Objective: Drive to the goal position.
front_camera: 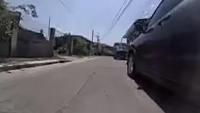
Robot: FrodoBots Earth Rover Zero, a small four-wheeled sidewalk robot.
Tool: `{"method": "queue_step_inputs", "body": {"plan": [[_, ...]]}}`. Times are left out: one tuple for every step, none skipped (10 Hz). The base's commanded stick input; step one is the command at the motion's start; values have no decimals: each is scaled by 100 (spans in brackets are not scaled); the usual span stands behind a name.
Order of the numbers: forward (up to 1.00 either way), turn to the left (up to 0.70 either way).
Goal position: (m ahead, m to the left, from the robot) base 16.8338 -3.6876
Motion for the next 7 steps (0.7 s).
{"method": "queue_step_inputs", "body": {"plan": [[100, 0], [100, 0], [100, 0], [100, 0], [100, 0], [100, 0], [100, 0]]}}
